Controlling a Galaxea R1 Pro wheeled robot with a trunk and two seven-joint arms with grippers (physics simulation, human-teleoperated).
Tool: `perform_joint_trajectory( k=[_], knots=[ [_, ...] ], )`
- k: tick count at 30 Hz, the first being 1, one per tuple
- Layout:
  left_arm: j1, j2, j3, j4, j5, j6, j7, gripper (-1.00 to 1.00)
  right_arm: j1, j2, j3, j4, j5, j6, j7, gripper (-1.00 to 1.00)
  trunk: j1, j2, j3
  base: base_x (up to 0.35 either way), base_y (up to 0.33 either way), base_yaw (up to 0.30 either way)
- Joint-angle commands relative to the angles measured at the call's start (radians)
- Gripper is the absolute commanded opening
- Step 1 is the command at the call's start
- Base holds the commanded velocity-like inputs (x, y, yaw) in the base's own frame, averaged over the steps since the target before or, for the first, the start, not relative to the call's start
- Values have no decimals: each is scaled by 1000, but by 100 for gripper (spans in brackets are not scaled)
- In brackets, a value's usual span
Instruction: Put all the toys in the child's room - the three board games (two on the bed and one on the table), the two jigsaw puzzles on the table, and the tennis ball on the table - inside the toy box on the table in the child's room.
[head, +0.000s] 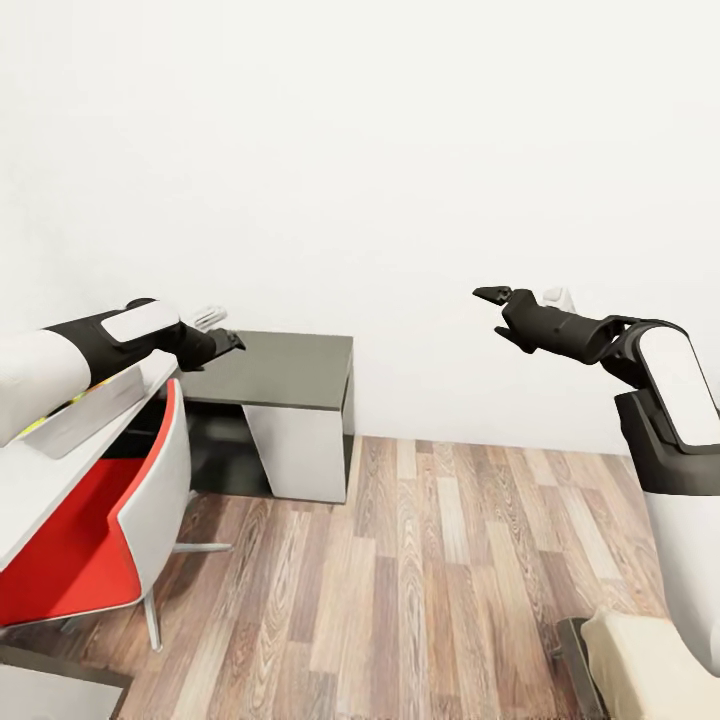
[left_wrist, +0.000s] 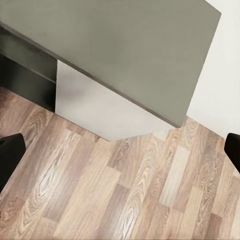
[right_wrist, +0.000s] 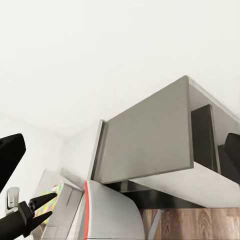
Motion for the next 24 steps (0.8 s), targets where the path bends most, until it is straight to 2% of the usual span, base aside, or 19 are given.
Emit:
perform_joint_trajectory(
  k=[1, 13, 20, 24],
  knots=[
    [-2, 1, -5, -3, 8, -3, 5, 100, -1, -1, 1, -1, -10, -1, -10, 100, 0, -2, -2, -244, 77, -4],
    [5, 0, -10, -9, 8, -5, 5, 100, -1, -1, 1, 0, -10, -1, -11, 100, 0, -2, -2, -292, 95, -1],
    [92, 1, -10, -5, 8, -6, 5, 100, -1, -1, 1, 1, -8, -1, -12, 100, 0, -2, -2, -311, 100, 0],
    [117, 2, -11, -4, 8, -7, 5, 100, -1, -1, 1, 1, -7, -1, -12, 100, 0, -2, -2, -313, 101, 0]
  ],
)
